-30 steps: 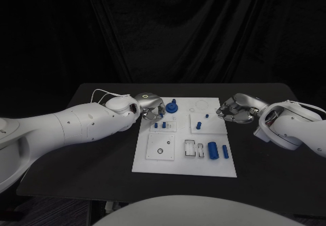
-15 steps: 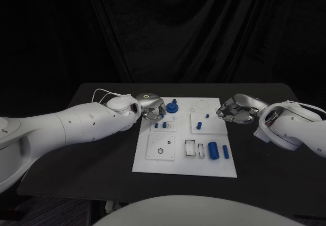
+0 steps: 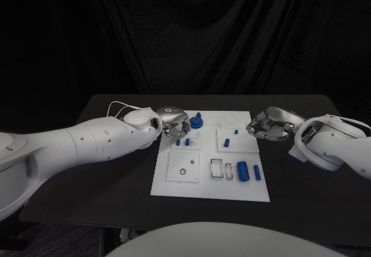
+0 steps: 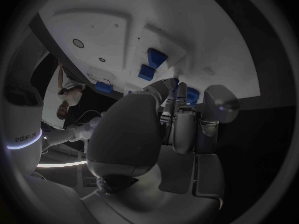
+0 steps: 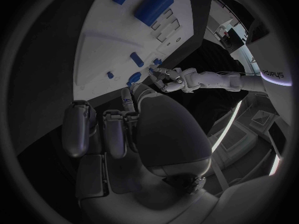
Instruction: Assemble the parts on the task board
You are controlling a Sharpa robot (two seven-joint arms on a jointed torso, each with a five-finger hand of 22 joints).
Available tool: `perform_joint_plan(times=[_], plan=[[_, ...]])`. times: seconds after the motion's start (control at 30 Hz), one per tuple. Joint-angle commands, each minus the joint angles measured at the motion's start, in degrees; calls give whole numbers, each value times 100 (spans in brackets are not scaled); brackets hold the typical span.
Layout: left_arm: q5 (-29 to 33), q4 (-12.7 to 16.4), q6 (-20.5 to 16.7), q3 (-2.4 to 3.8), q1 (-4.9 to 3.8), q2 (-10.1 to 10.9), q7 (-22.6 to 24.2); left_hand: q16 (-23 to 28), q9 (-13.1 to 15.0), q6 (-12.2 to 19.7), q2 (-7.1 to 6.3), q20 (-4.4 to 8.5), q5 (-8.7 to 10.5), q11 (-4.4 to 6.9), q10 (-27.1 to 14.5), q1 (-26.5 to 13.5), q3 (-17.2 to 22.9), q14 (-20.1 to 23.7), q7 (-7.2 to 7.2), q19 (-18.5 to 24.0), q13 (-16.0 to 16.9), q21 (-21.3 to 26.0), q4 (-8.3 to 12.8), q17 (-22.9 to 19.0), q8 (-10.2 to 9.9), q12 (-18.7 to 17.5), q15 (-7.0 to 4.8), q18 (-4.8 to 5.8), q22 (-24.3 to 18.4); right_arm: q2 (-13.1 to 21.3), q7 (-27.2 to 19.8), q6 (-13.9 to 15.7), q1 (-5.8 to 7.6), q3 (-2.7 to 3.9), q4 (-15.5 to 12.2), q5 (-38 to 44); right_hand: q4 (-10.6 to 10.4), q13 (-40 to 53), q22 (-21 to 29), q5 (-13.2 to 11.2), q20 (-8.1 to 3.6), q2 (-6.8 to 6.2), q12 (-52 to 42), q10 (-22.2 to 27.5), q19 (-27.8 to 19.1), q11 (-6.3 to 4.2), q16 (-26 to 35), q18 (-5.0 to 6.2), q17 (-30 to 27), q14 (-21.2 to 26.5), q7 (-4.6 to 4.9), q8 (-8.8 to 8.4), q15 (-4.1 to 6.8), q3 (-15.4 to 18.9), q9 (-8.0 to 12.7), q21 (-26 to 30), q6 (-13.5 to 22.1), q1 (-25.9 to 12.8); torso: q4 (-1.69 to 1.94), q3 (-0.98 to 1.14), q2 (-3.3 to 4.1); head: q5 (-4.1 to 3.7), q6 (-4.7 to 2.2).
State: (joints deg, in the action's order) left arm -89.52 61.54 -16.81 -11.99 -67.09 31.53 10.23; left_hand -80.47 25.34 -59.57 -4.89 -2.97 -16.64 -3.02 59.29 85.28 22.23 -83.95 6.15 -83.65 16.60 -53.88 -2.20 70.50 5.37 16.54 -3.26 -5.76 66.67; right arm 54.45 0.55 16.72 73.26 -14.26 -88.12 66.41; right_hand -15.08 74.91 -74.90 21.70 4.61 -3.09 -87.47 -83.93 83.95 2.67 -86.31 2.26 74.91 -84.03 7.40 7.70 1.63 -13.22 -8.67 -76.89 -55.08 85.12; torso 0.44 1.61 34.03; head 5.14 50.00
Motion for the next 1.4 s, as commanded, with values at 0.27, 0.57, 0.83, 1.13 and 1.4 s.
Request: perform_joint_plan(times=[0.27,0.57,0.83,1.13,1.4], plan=[[-23,-14,100,-9,39,-51,44,38,7,-15,27,5,32,3,74,52,-5,-41,18,38,9,74,57,-25,29,-8,46,-92,-43,7,112,-37,-16,4,-2,5,0,1150,-1067,24,11,-14,33,-225,10,-7,5,103,1058,-468,-10,15,-17,-42,9,27,-32,50,-4,-1,-1,8,0],[-23,-14,248,-9,47,-30,-59,241,-92,317,-94,12,373,-17,-210,-76,-67,118,-11,181,-27,673,77,-380,-175,-164,31,-174,-421,10,115,-48,-16,5,-4,5,4,1132,-1065,24,10,-14,49,-206,8,-7,7,104,1056,-467,-10,15,-17,-50,10,32,-33,54,-1,3,-2,8,0],[-23,-11,270,-9,51,-7,-113,295,-264,826,-176,-16,614,-66,-537,-206,-116,164,-141,180,-49,1003,17,-475,-180,-298,63,-201,-651,22,126,-66,-16,5,-8,5,6,1125,-1064,24,10,-13,55,-199,6,-7,11,105,1052,-466,-11,19,-16,-54,9,38,-40,56,8,0,-8,-2,0],[-23,-4,187,-9,52,23,-134,313,-286,834,-133,-23,611,-83,-575,-210,-102,183,-171,182,-36,1130,-2,-514,-162,-295,73,-213,-739,26,142,-83,-16,5,-9,5,9,1121,-1064,24,9,-12,59,-195,6,-9,13,104,1049,-465,-13,23,-16,-58,7,37,-49,58,2,-1,-2,3,0],[-23,-8,-72,-9,53,37,-92,301,-294,838,-133,-25,606,-84,-590,-197,-98,178,-179,173,-30,1128,5,-493,-162,-294,75,-210,-739,31,147,-97,-16,5,-9,5,9,1121,-1064,24,9,-12,59,-195,6,-9,13,104,1049,-465,-13,23,-16,-58,7,37,-49,58,5,2,2,8,0]])
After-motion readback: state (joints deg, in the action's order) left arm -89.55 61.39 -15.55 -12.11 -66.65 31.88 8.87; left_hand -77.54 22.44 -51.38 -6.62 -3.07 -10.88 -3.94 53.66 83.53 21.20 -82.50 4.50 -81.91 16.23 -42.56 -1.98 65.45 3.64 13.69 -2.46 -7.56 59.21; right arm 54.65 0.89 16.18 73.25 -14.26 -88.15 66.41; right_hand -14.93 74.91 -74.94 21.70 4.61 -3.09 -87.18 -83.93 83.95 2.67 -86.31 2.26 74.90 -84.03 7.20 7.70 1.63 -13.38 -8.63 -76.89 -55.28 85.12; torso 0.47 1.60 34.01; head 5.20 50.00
